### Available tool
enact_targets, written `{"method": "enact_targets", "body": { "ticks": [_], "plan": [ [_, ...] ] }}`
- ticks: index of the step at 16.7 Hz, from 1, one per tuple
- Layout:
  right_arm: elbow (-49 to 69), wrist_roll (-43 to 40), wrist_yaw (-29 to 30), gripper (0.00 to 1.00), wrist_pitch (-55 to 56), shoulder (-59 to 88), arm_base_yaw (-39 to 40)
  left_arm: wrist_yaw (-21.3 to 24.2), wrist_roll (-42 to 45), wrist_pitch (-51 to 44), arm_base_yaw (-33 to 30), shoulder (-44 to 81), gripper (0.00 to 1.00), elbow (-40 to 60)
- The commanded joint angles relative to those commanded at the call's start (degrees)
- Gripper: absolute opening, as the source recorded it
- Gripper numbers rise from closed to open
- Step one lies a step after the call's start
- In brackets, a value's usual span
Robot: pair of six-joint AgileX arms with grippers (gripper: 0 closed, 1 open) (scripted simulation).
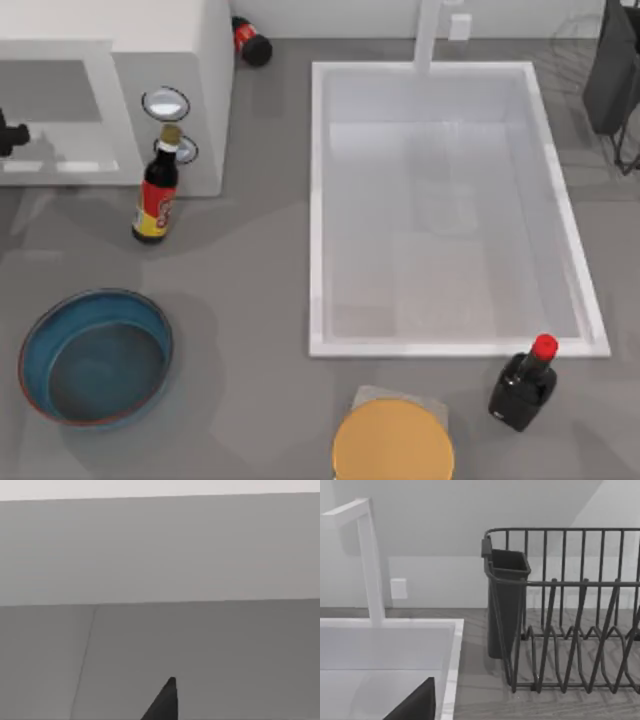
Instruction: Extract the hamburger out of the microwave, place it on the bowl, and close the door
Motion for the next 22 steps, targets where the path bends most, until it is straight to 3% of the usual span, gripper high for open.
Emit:
{"method": "enact_targets", "body": {
  "ticks": [6, 9, 14, 22],
  "plan": [
    [0.0, 0.0, 0.0, 1.0, 0.0, 0.0, 0.0, -0.45, -0.38, -0.35, -0.15, 0.23, 0.0, 0.04],
    [0.0, 0.0, 0.0, 1.0, 0.0, 0.0, 0.0, -4.5, -4.97, -3.98, -1.27, 1.38, 0.0, 1.76],
    [0.0, 0.0, 0.0, 1.0, 0.0, 0.0, 0.0, -19.07, -22.54, -16.86, -5.17, 3.69, 0.0, 7.33],
    [0.0, 0.0, 0.0, 1.0, 0.0, 0.0, 0.0, -48.49, -63.37, -49.55, -15.83, 6.9, 0.0, 18.23]
  ]
}}
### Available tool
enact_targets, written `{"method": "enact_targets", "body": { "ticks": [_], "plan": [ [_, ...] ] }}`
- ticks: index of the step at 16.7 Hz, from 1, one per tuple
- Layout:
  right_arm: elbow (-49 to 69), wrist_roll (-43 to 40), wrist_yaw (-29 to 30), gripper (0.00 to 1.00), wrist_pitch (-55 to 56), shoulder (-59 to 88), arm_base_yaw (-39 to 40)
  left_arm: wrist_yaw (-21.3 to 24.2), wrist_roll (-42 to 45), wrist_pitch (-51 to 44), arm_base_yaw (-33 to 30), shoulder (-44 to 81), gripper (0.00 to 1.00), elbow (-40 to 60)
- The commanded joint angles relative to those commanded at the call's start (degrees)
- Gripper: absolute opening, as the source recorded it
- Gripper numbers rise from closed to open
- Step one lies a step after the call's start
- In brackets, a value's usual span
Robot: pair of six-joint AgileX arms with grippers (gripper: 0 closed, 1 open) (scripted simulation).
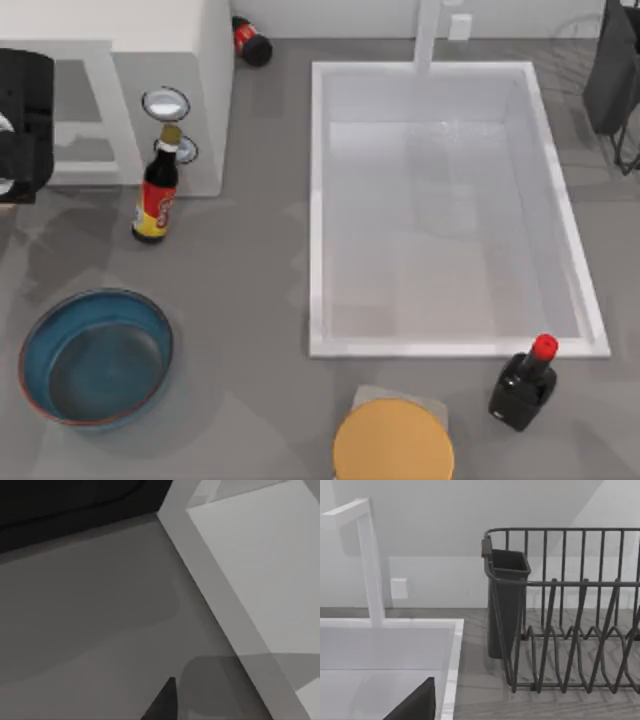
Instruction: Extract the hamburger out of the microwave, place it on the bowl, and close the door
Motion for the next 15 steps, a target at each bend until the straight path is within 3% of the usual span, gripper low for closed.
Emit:
{"method": "enact_targets", "body": {
  "ticks": [4, 7, 11, 15],
  "plan": [
    [0.0, 0.0, 0.0, 1.0, 0.0, 0.0, 0.0, -10.62, -23.91, -21.84, -8.49, 2.56, 0.0, 4.41],
    [0.0, 0.0, 0.0, 1.0, 0.0, 0.0, 0.0, -15.55, -43.6, -40.52, -15.94, 5.13, 0.0, 6.69],
    [0.0, 0.0, 0.0, 1.0, 0.0, 0.0, 0.0, -18.86, -68.8, -64.77, -27.01, 10.57, 0.0, 9.17],
    [0.0, 0.0, 0.0, 1.0, 0.0, 0.0, 0.0, -19.68, -86.36, -82.02, -36.55, 15.79, 0.0, 10.66]
  ]
}}
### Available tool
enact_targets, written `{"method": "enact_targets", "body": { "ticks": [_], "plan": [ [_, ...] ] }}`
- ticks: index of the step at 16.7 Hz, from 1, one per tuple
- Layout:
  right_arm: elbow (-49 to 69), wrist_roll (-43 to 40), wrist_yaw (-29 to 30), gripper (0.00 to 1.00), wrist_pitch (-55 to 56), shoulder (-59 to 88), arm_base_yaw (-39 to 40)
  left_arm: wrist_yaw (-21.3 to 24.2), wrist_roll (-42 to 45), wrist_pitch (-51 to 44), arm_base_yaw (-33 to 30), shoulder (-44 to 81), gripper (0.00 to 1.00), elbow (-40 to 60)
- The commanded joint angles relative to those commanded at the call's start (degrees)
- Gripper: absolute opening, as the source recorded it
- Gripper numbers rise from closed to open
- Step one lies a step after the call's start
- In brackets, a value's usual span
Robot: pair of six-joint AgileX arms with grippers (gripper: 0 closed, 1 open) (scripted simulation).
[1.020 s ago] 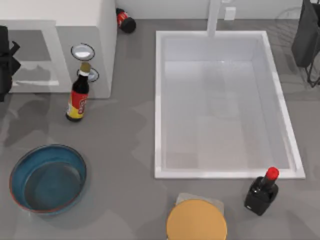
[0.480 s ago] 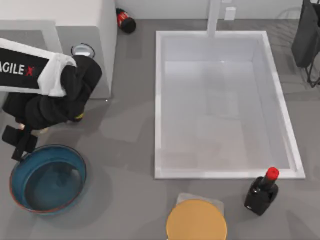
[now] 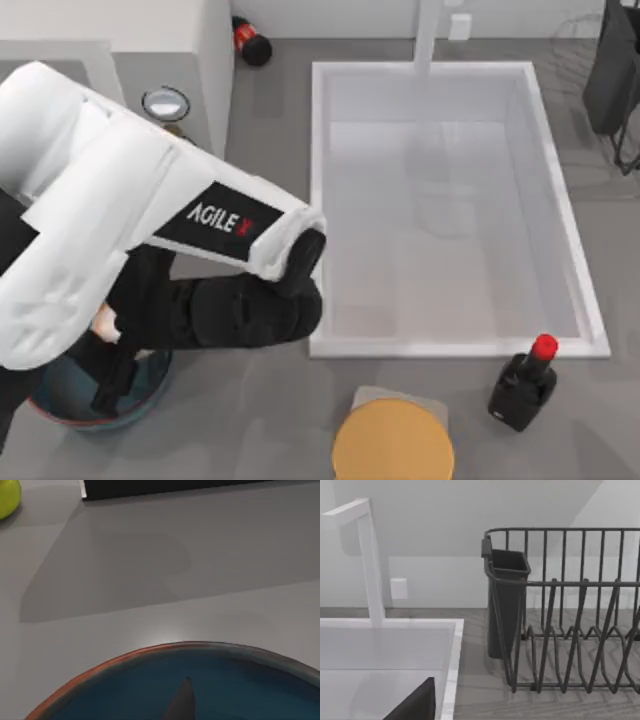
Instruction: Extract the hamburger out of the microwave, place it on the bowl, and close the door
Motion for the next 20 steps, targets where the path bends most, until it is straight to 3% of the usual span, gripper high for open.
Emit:
{"method": "enact_targets", "body": {
  "ticks": [5, 12, 20],
  "plan": [
    [0.0, 0.0, 0.0, 1.0, 0.0, 0.0, 0.0, 0.14, -8.62, -8.45, -5.01, 2.66, 0.0, 0.2],
    [0.0, 0.0, 0.0, 1.0, 0.0, 0.0, 0.0, -0.09, -8.24, -8.05, -4.54, 2.3, 0.0, 0.08],
    [0.0, 0.0, 0.0, 1.0, 0.0, 0.0, 0.0, -3.44, -4.26, -0.39, -0.68, 1.27, 0.0, -3.76]
  ]
}}
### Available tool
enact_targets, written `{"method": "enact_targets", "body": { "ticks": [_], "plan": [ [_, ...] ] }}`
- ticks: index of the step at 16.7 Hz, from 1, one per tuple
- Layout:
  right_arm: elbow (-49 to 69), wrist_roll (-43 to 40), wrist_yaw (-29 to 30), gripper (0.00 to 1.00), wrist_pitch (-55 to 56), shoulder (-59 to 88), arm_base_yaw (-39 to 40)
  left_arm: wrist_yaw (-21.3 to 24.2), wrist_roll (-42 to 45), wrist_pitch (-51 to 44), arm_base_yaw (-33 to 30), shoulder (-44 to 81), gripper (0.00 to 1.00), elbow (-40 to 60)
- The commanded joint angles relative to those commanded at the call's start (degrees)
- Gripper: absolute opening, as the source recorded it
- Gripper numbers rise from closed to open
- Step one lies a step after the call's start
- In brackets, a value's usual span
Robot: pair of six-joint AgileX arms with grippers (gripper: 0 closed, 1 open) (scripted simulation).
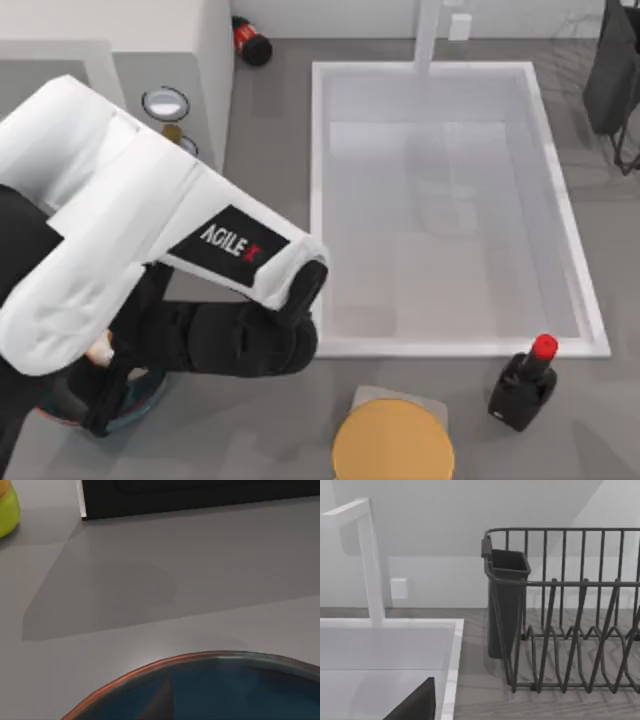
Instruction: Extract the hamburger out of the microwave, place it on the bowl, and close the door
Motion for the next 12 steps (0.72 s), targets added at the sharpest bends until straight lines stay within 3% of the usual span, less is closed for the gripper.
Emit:
{"method": "enact_targets", "body": {
  "ticks": [9, 12],
  "plan": [
    [0.0, 0.0, 0.0, 1.0, 0.0, 0.0, 0.0, -1.58, 1.77, 3.59, 1.77, 1.39, 0.0, -2.55],
    [0.0, 0.0, 0.0, 1.0, 0.0, 0.0, 0.0, -1.58, 1.77, 3.59, 1.77, 1.39, 0.23, -2.55]
  ]
}}
